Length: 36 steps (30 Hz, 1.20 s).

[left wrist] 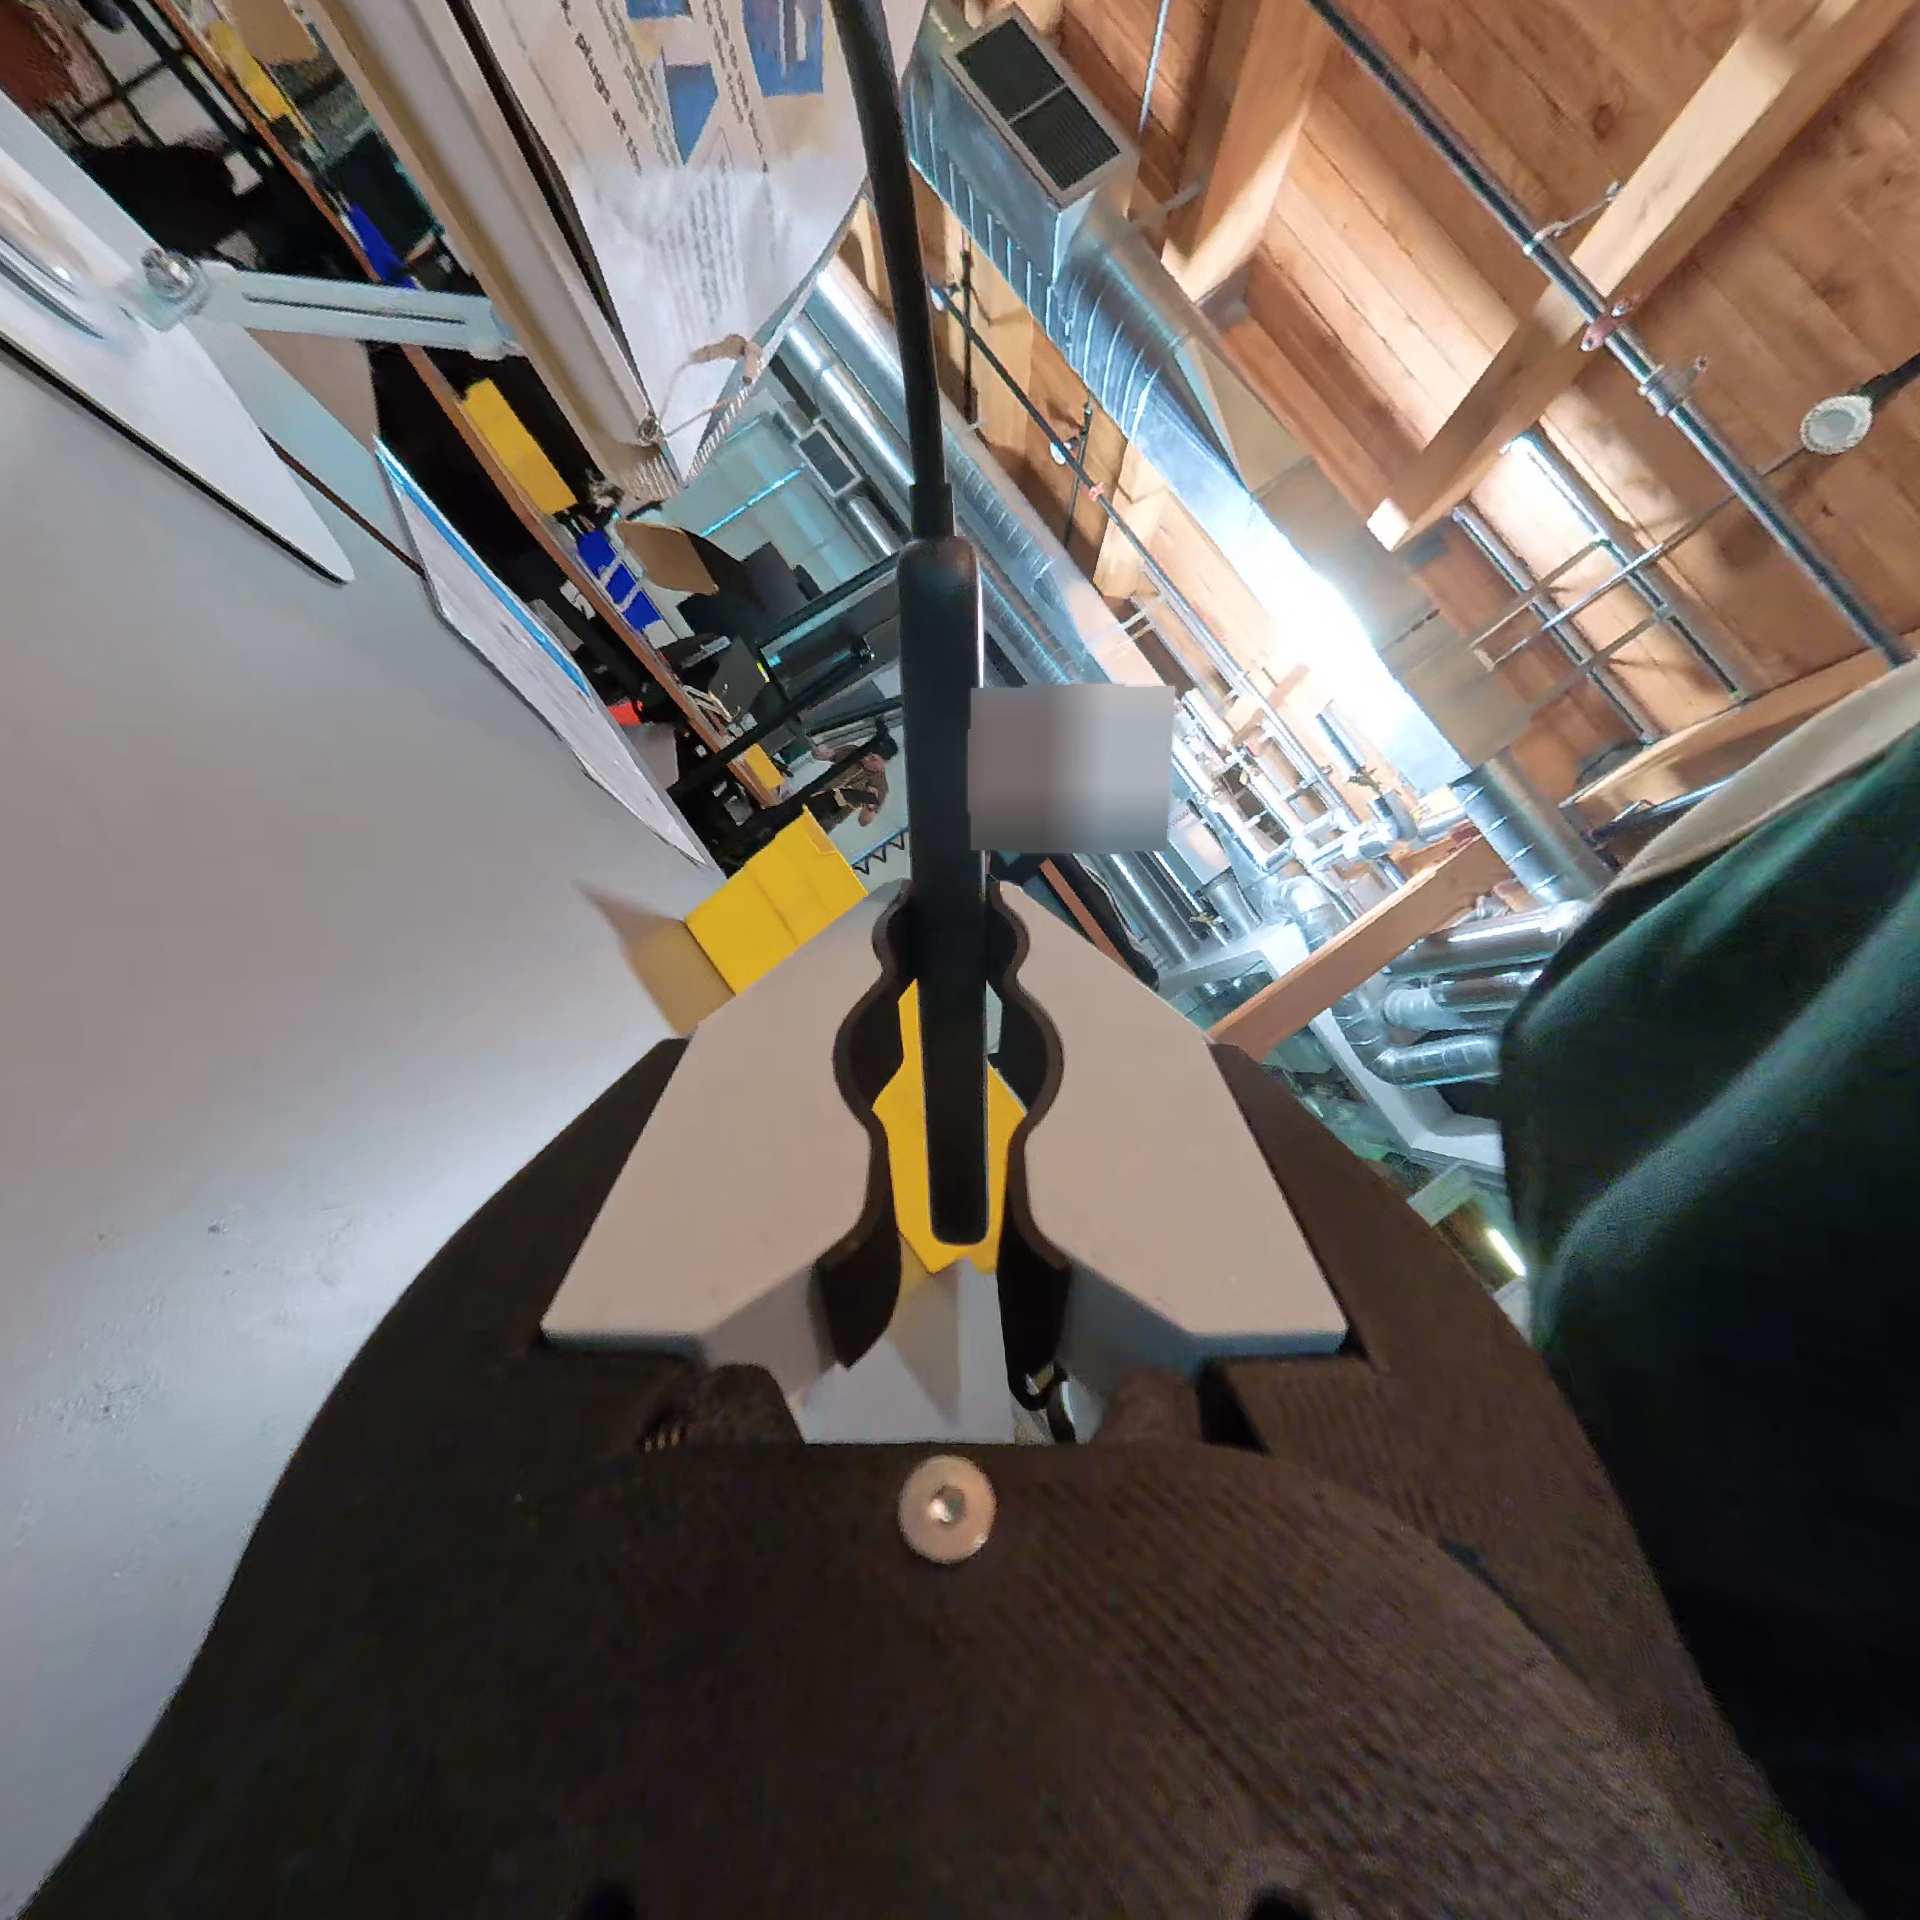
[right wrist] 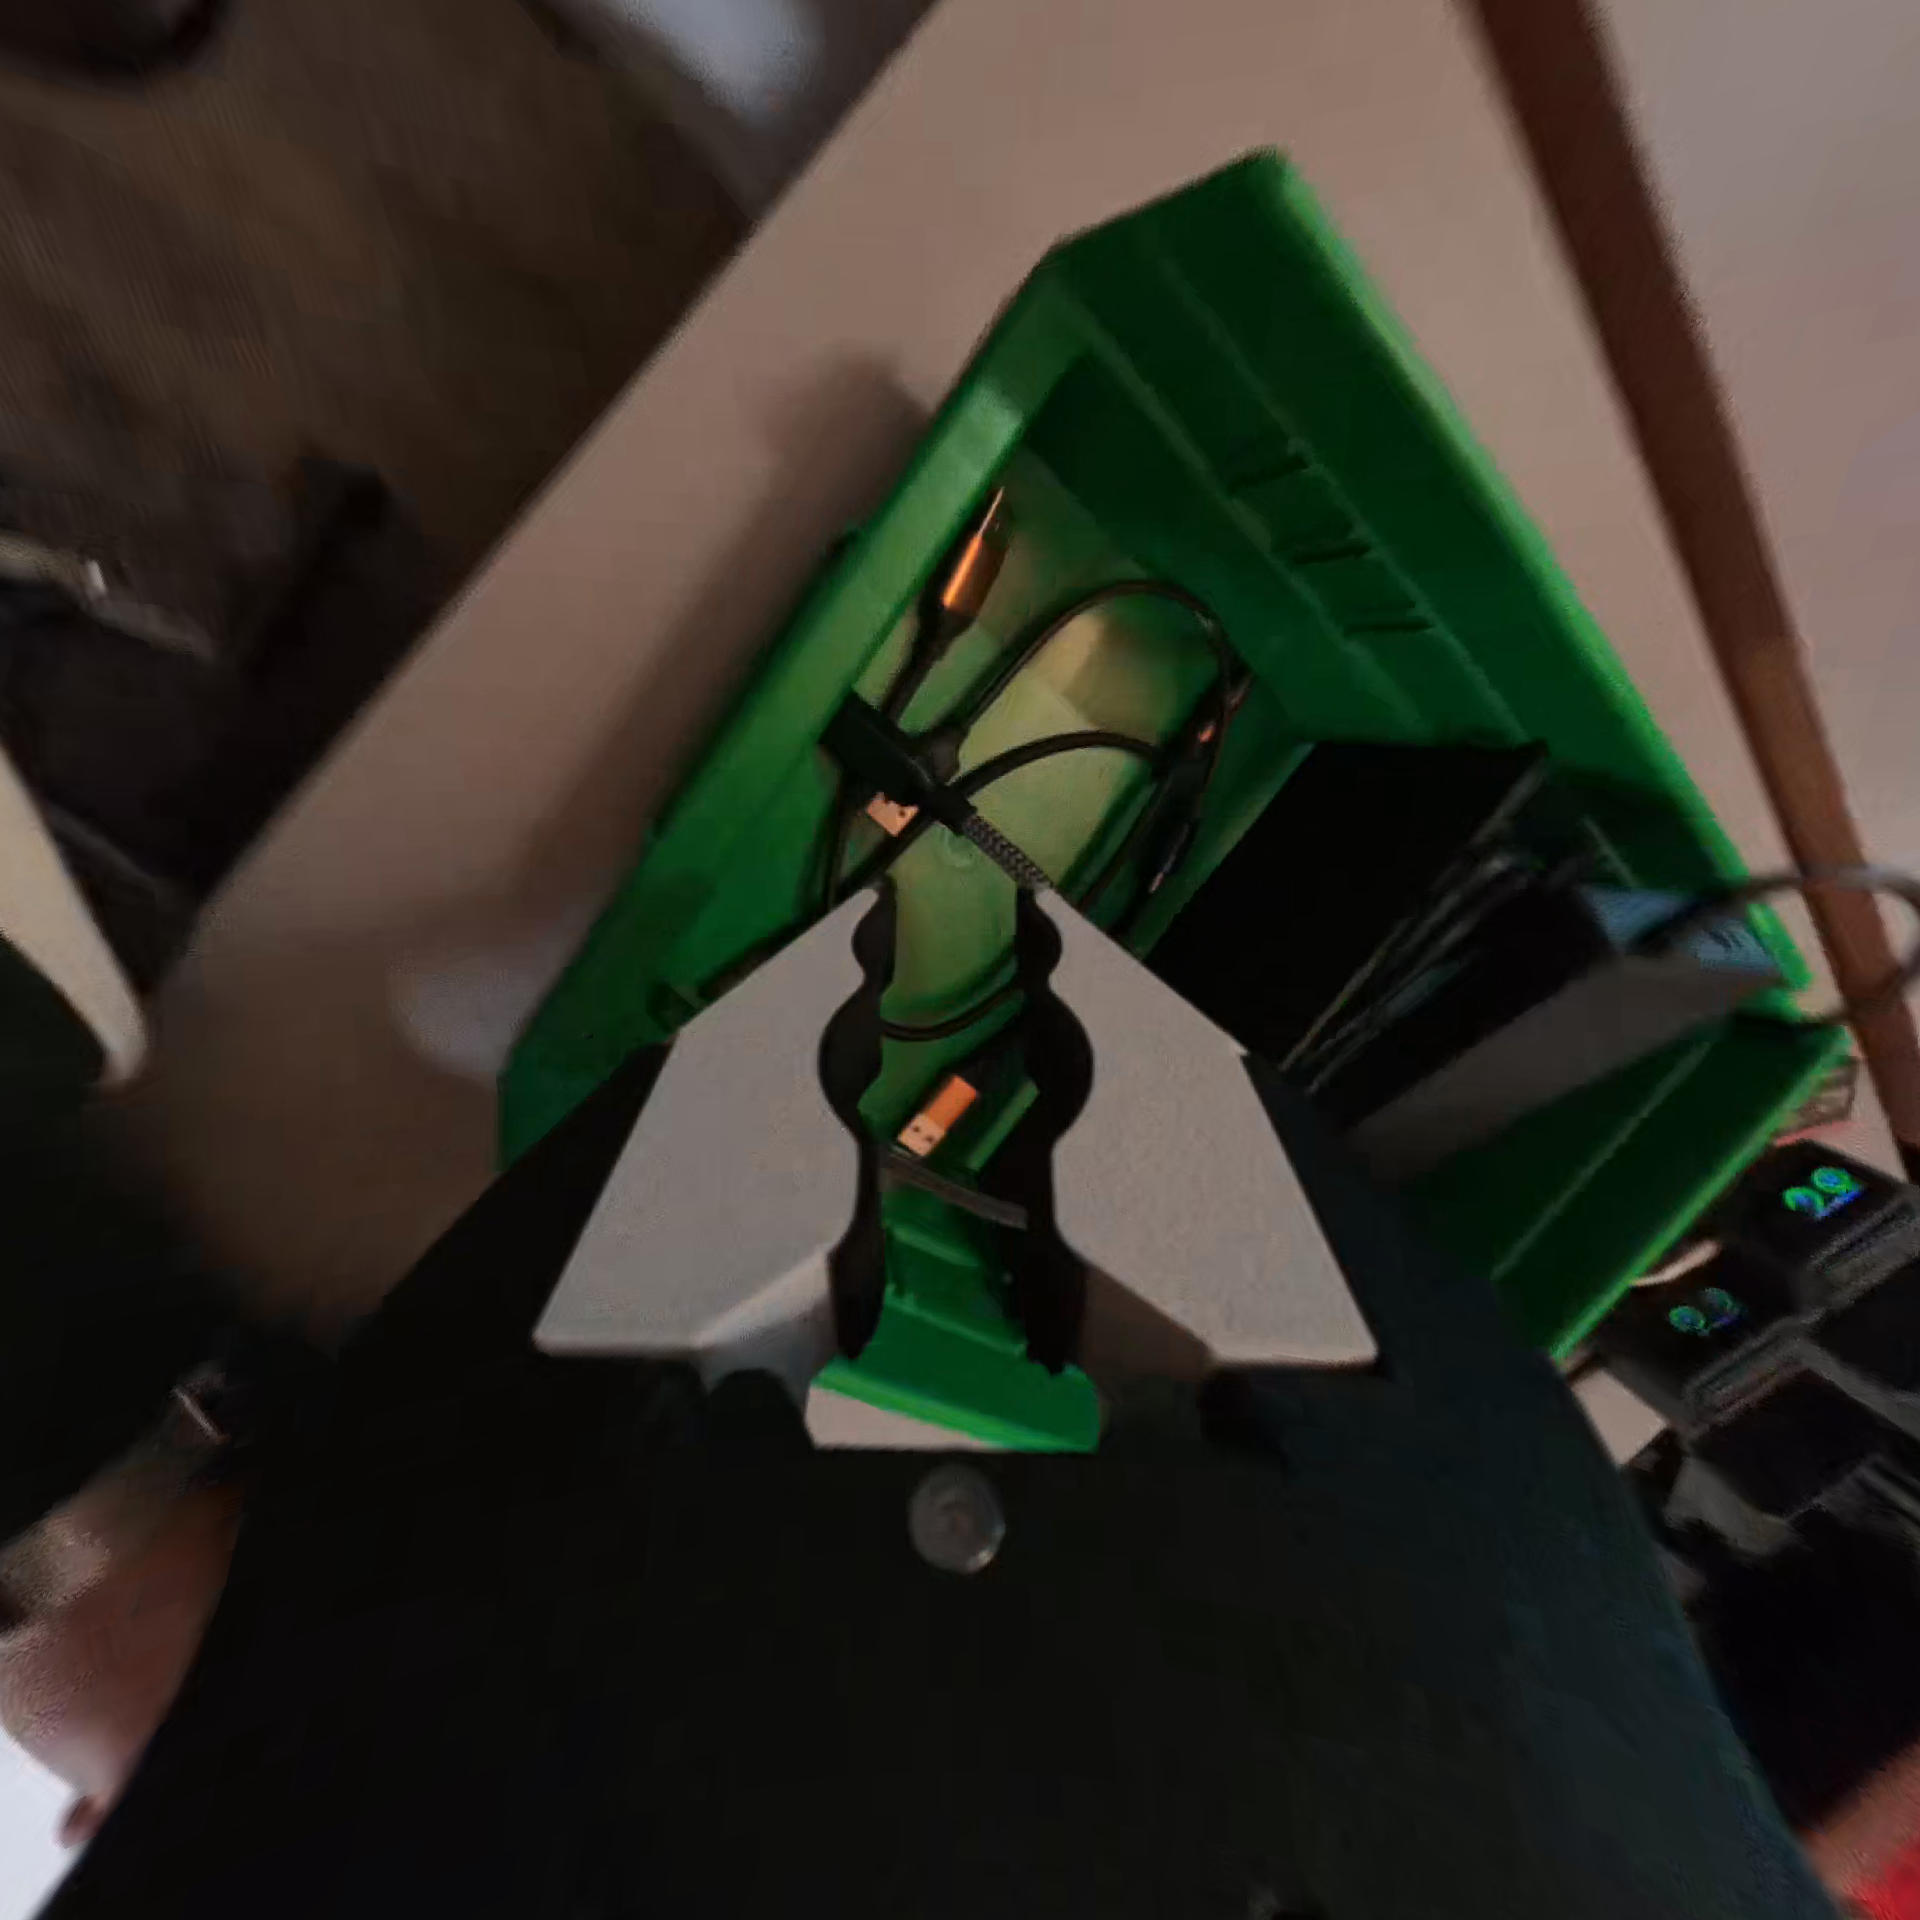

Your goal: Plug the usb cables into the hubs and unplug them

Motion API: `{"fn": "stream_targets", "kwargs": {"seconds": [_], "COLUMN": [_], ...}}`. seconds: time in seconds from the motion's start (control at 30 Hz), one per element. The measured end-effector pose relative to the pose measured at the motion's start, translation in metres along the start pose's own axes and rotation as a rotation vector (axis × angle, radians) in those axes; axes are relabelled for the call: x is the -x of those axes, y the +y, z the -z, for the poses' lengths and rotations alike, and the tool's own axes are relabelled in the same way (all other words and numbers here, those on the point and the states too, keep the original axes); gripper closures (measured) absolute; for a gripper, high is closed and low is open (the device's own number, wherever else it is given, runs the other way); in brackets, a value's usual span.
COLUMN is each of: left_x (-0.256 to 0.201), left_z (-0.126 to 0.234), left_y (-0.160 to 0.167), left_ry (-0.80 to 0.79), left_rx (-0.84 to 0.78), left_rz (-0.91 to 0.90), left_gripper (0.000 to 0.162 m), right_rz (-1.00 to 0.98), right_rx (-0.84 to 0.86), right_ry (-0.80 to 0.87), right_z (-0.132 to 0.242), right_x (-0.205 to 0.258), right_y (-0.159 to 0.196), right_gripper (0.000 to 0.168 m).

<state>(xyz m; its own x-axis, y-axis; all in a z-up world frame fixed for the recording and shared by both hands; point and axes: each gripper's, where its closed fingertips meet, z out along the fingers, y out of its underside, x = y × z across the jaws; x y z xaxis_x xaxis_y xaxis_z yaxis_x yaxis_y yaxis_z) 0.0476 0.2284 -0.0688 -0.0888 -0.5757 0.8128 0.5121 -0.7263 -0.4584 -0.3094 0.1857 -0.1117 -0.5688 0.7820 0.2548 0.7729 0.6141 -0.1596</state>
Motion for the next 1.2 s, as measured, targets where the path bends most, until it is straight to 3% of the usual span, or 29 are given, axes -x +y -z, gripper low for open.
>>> {"fn": "stream_targets", "kwargs": {"seconds": [0.2,0.27,0.33,0.43,0.6,0.87,1.03,1.2], "left_x": [-0.004,-0.006,-0.007,-0.006,-0.006,0.0,0.005,0.007], "left_z": [-0.001,-0.002,-0.001,0.0,-0.001,-0.001,0.002,0.009], "left_y": [0.003,0.005,0.004,0.002,0.005,0.007,0.0,-0.011], "left_ry": [0.024,0.031,0.033,0.032,0.039,0.028,0.01,0.001], "left_rx": [0.007,0.018,0.019,0.011,0.025,0.035,0.012,-0.019], "left_rz": [0.034,0.031,0.024,0.032,0.044,0.042,0.035,0.019], "left_gripper": [0.153,0.153,0.153,0.153,0.153,0.154,0.153,0.153], "right_rz": [0.052,0.04,0.031,-0.029,-0.073,-0.136,-0.356,-0.637], "right_rx": [0.182,0.219,0.21,0.006,-0.409,-0.74,-0.832,-0.844], "right_ry": [-0.244,-0.336,-0.37,-0.33,-0.111,0.292,0.541,0.773], "right_z": [-0.055,-0.059,-0.05,-0.005,0.114,0.273,0.319,0.307], "right_x": [0.0,0.009,0.011,0.003,-0.01,0.045,0.104,0.185], "right_y": [0.003,0.004,0.003,-0.009,0.004,0.084,0.161,0.251], "right_gripper": [0.135,0.147,0.157,0.159,0.161,0.161,0.161,0.162]}}
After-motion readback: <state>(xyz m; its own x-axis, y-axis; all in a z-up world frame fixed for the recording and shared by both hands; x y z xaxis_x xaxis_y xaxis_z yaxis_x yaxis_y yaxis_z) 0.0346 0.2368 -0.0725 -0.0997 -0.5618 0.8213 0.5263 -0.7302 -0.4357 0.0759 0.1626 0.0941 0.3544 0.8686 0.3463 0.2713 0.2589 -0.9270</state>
